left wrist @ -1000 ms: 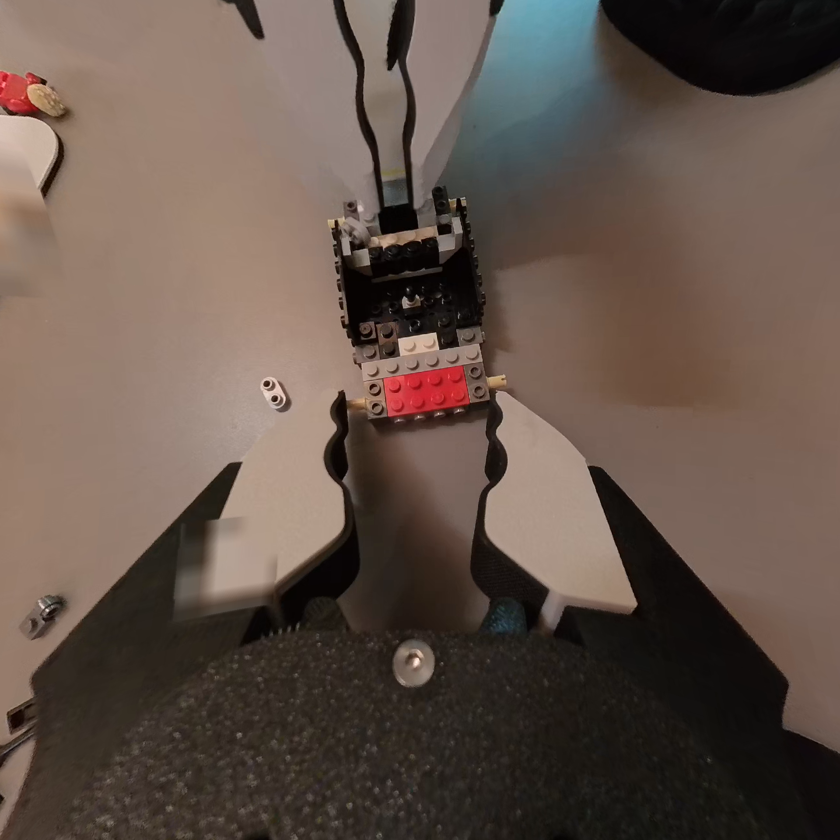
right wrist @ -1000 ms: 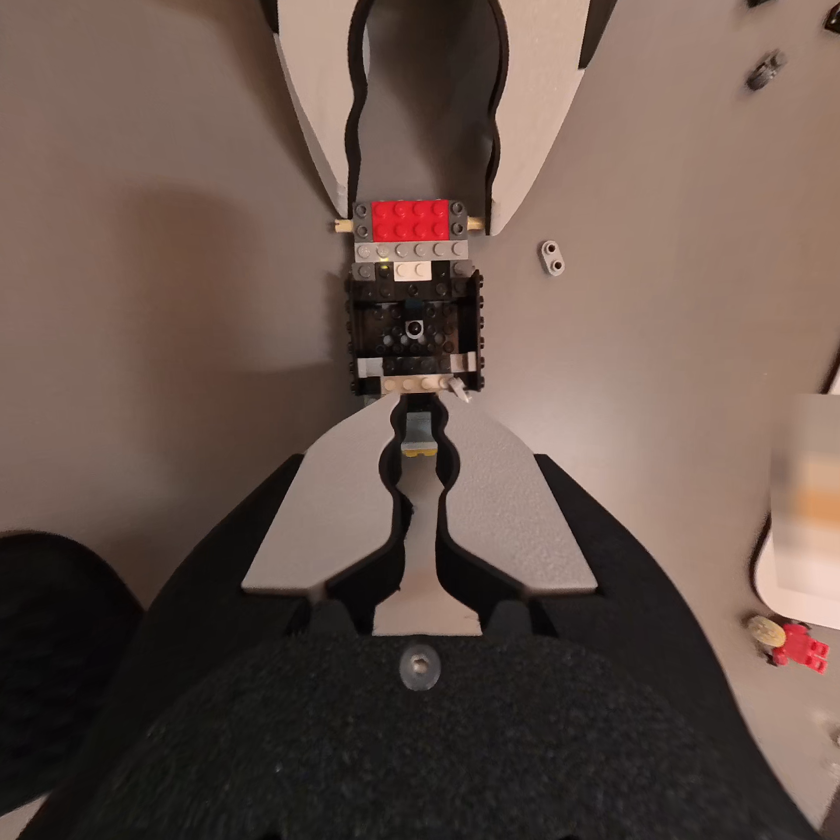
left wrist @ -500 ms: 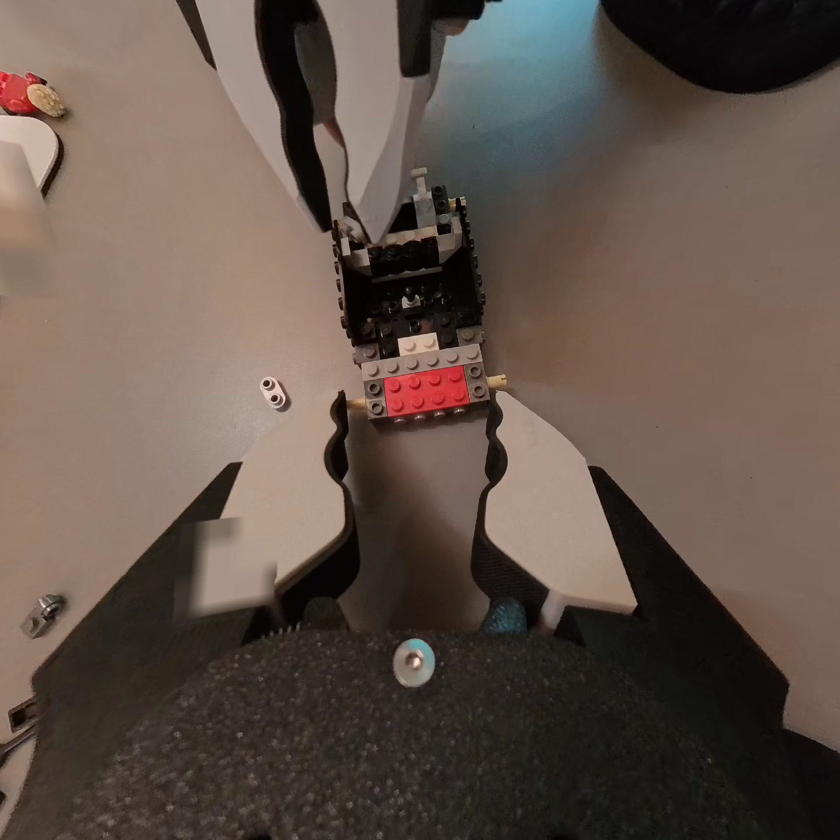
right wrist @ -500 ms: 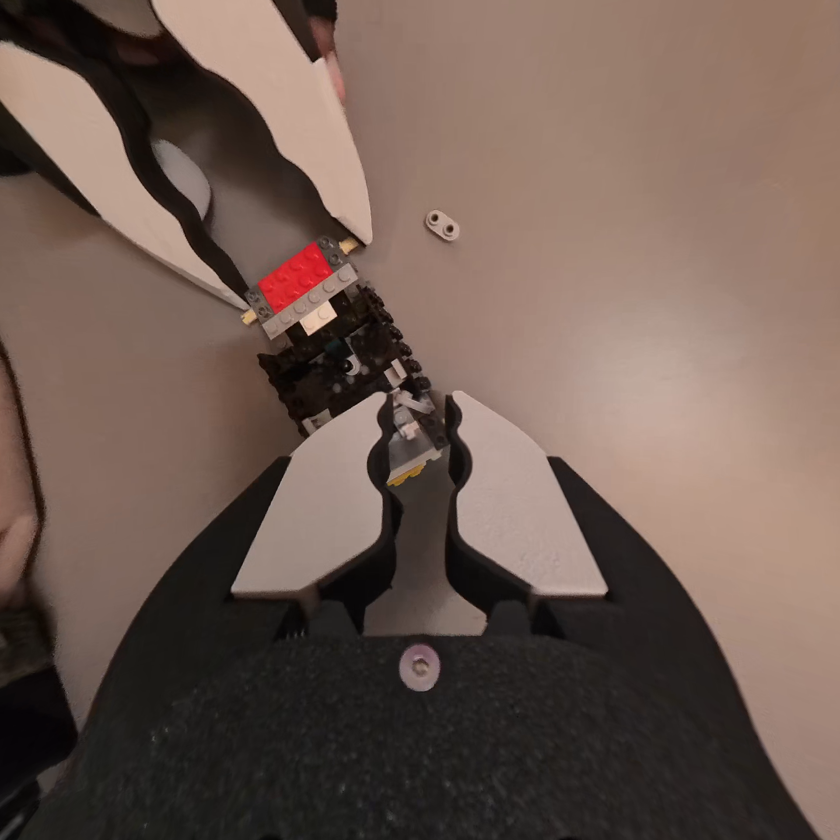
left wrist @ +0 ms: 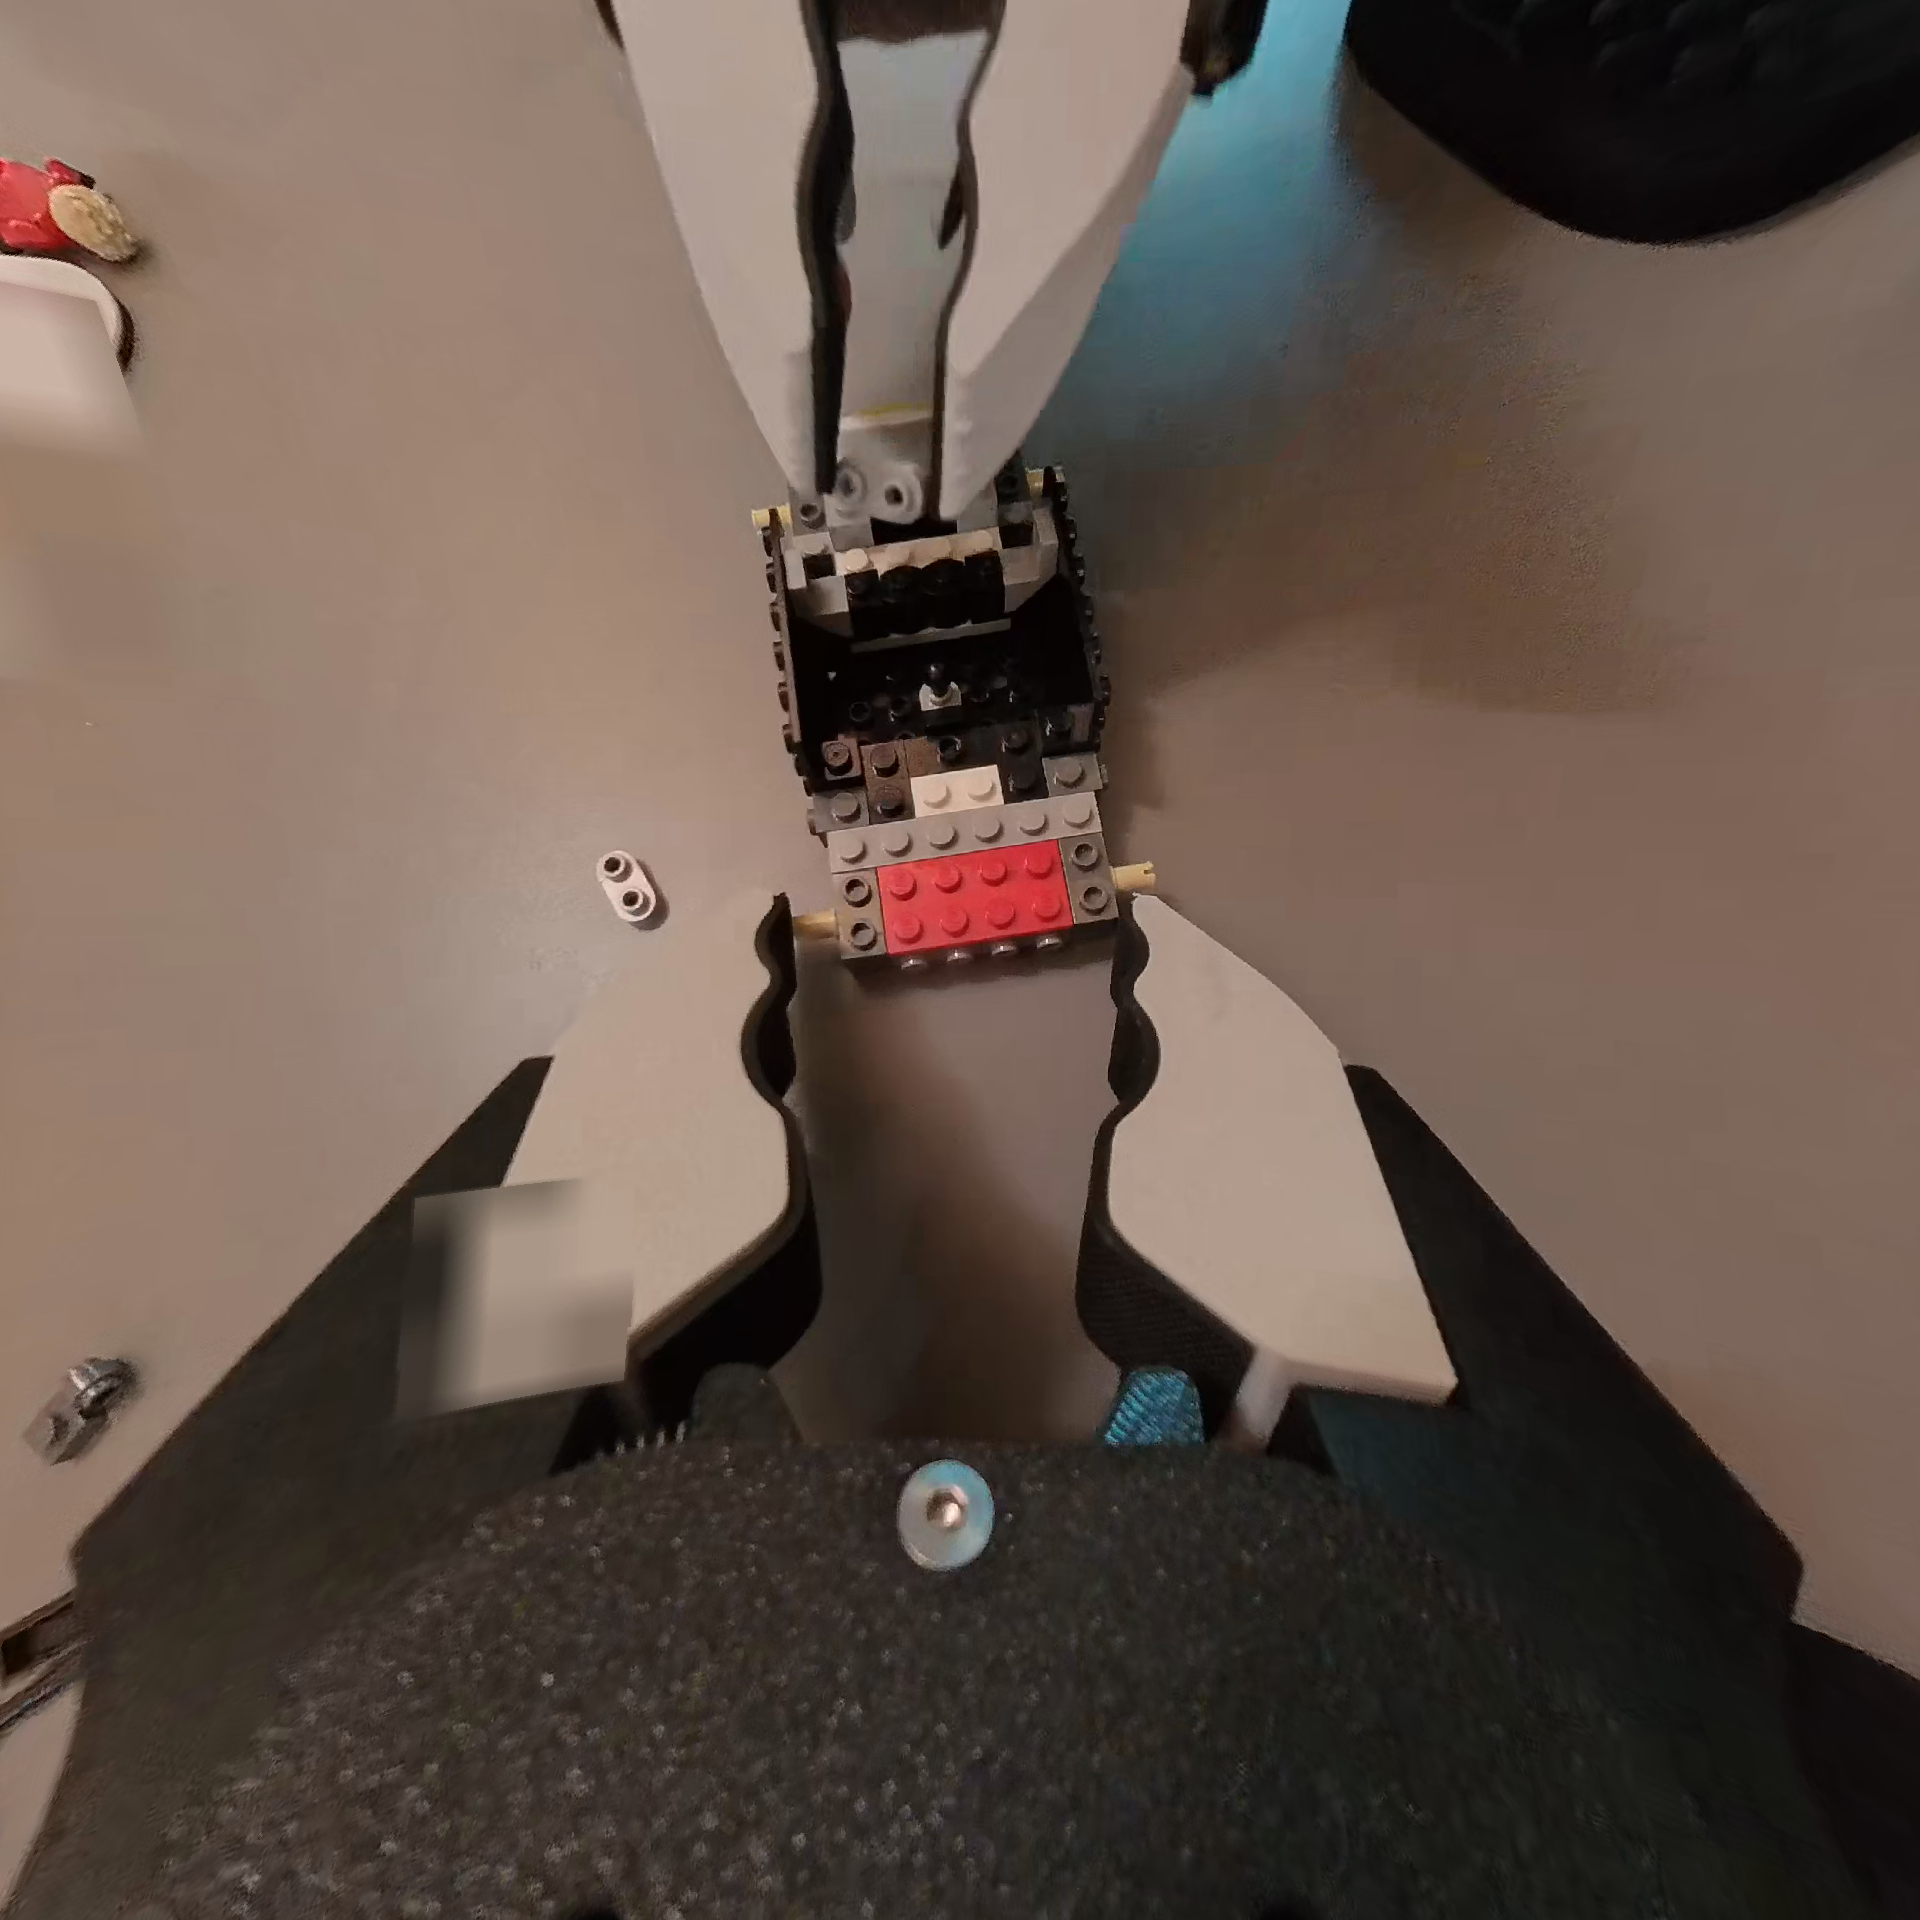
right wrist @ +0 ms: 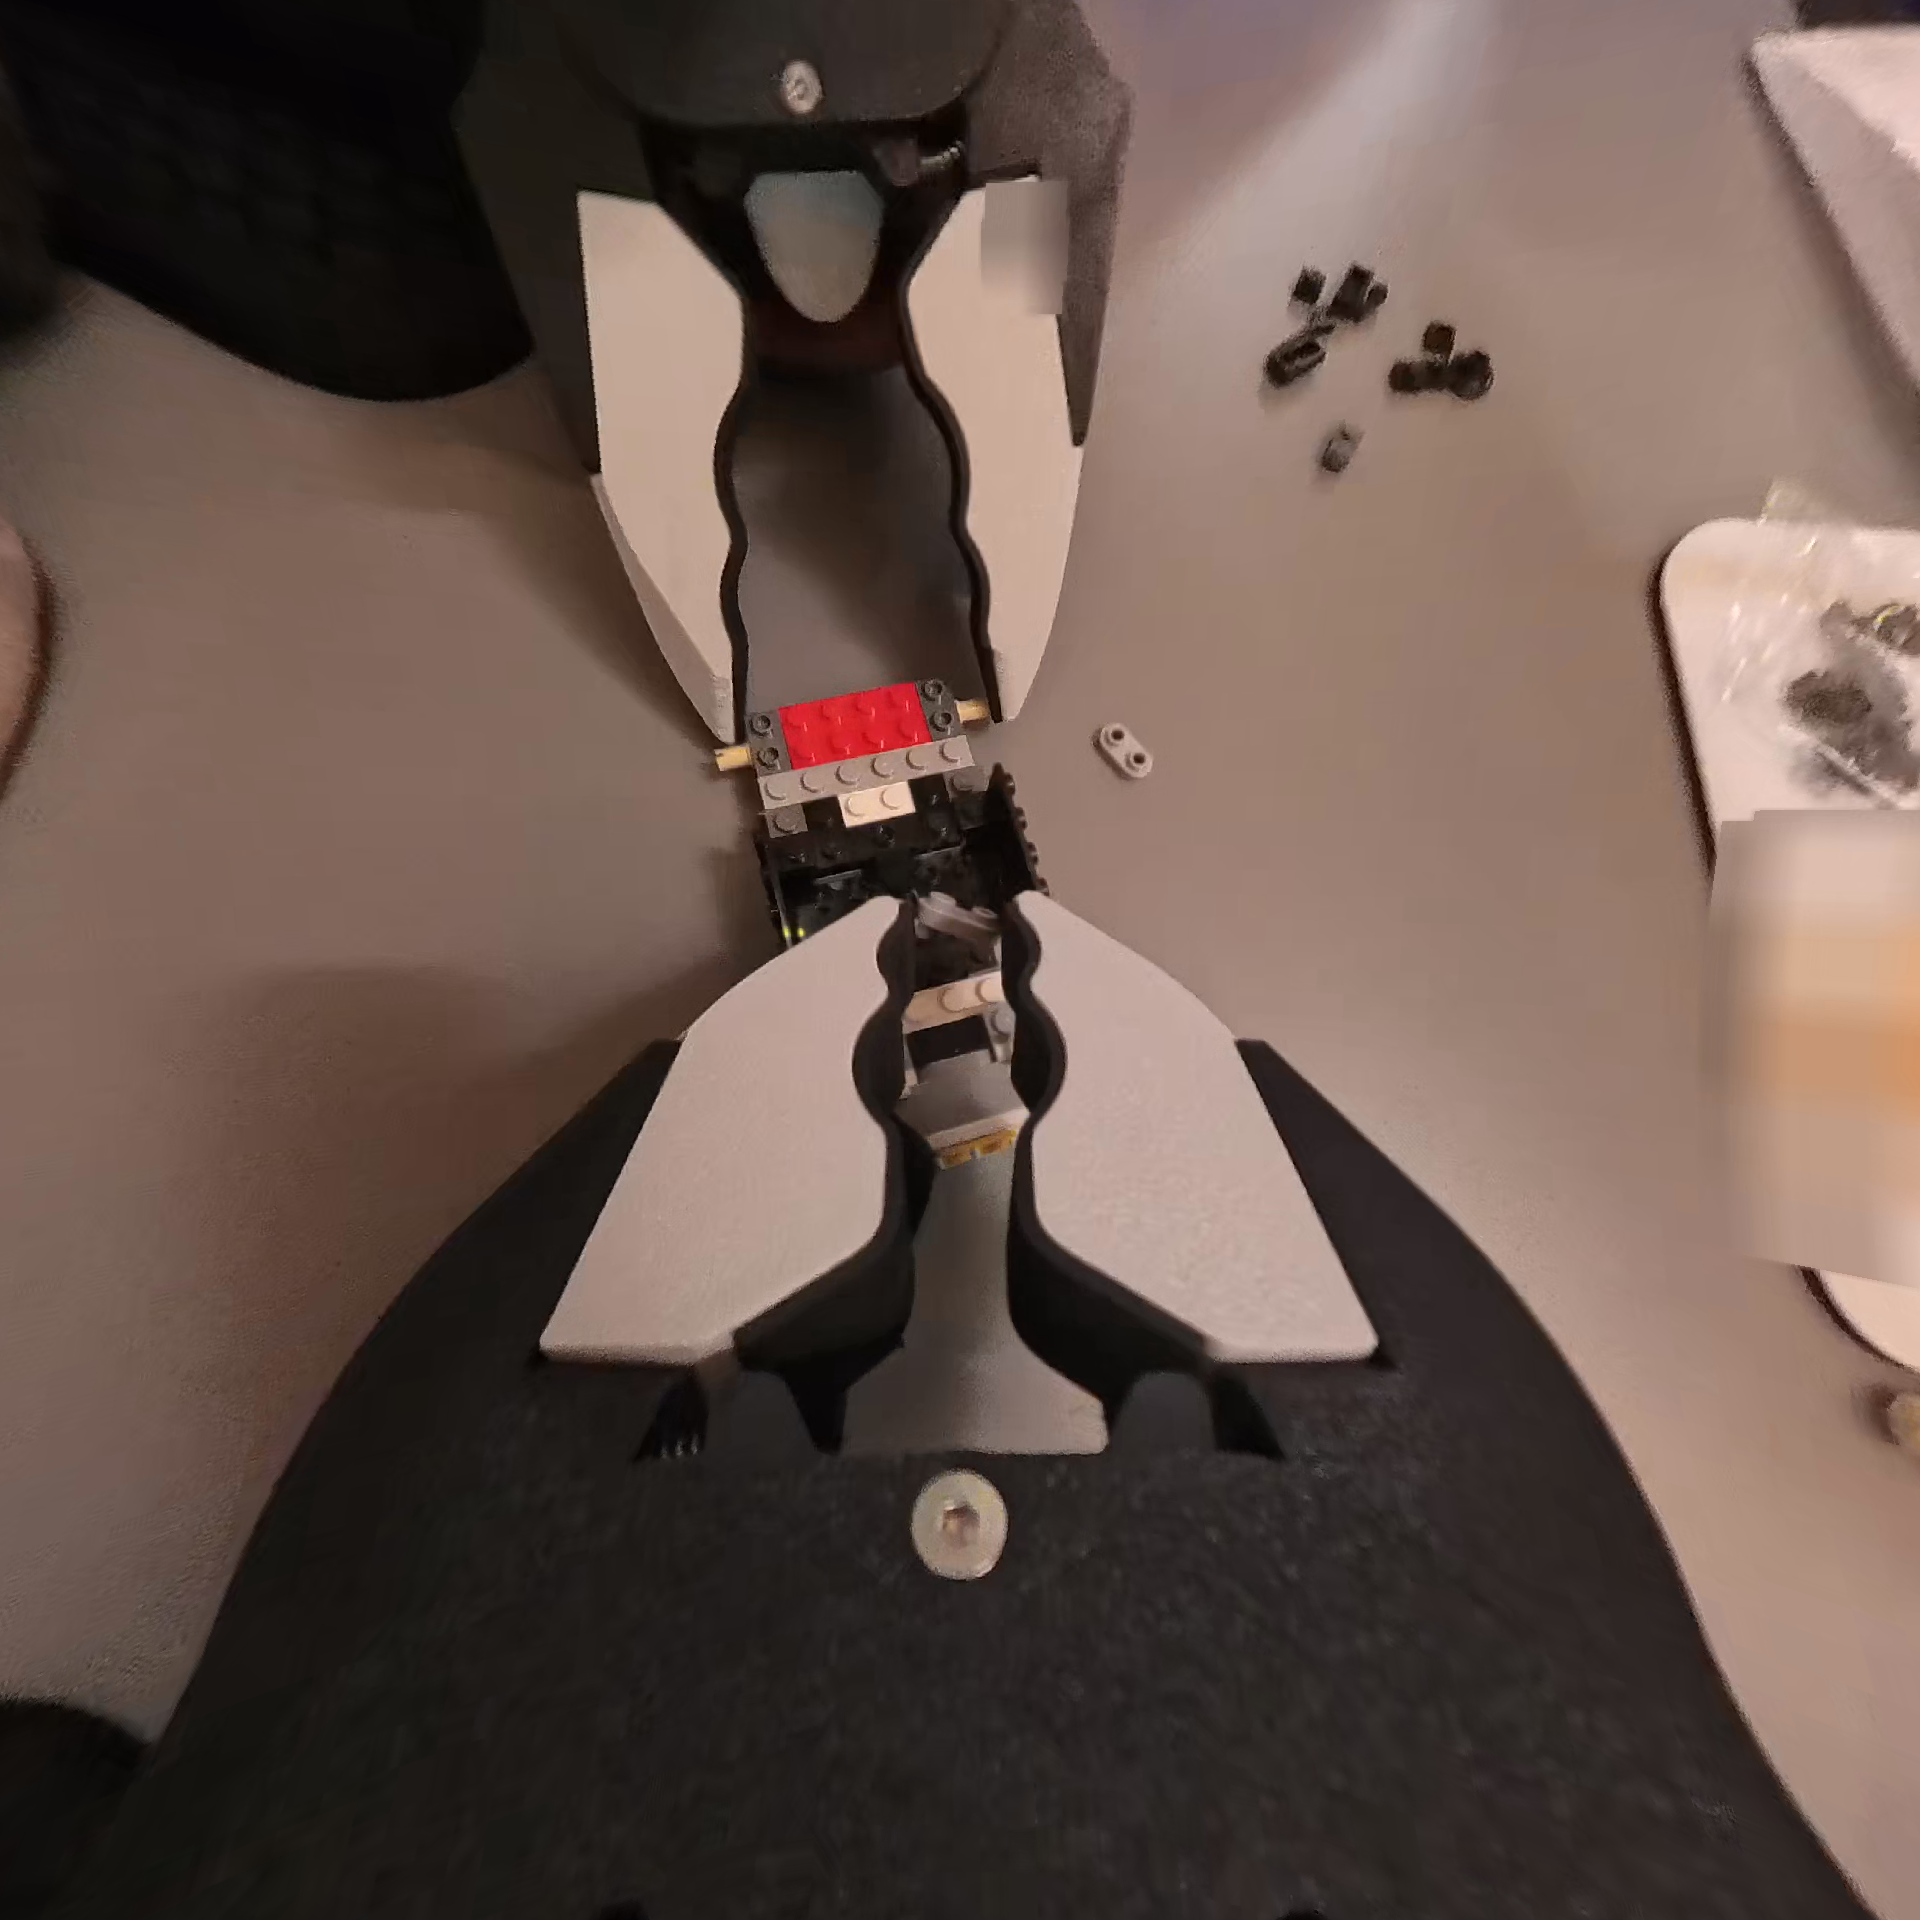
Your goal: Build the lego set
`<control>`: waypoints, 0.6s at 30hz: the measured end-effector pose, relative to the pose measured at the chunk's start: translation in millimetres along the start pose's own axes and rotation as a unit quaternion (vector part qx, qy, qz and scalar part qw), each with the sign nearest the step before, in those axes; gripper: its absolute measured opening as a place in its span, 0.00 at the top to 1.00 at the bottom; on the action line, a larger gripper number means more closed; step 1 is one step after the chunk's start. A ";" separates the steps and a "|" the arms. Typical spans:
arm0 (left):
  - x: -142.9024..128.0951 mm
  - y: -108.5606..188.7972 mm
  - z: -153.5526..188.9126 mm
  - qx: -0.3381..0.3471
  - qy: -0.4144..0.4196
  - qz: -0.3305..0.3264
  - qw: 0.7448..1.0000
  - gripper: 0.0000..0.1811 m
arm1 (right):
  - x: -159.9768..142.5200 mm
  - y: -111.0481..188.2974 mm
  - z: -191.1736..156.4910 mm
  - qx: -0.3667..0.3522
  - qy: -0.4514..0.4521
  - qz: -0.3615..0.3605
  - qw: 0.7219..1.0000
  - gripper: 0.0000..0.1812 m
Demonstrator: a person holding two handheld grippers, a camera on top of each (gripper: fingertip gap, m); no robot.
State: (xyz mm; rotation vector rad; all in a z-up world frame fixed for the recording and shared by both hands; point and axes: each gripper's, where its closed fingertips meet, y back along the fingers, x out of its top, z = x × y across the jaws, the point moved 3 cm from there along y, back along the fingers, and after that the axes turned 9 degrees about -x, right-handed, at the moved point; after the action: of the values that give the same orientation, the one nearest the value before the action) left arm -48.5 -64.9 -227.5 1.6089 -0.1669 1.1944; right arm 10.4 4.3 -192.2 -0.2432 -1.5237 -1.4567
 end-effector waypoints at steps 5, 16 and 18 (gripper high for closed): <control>2.0 4.7 -0.5 -0.013 0.008 0.021 1.000 0.69 | -5.4 -6.4 5.3 0.004 0.012 0.036 0.999 0.92; 0.9 4.5 -1.7 -0.015 0.014 0.023 1.000 0.69 | -11.7 -3.8 10.5 0.022 0.040 0.025 0.999 0.90; 0.9 4.5 -1.7 -0.015 0.014 0.022 1.000 0.69 | -10.1 0.2 10.8 0.022 0.034 0.016 0.999 0.90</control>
State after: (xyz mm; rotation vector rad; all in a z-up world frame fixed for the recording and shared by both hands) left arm -51.9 -65.0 -224.0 1.5695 -0.2030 1.2426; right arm 10.3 18.2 -197.4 -0.1889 -1.4889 -1.3905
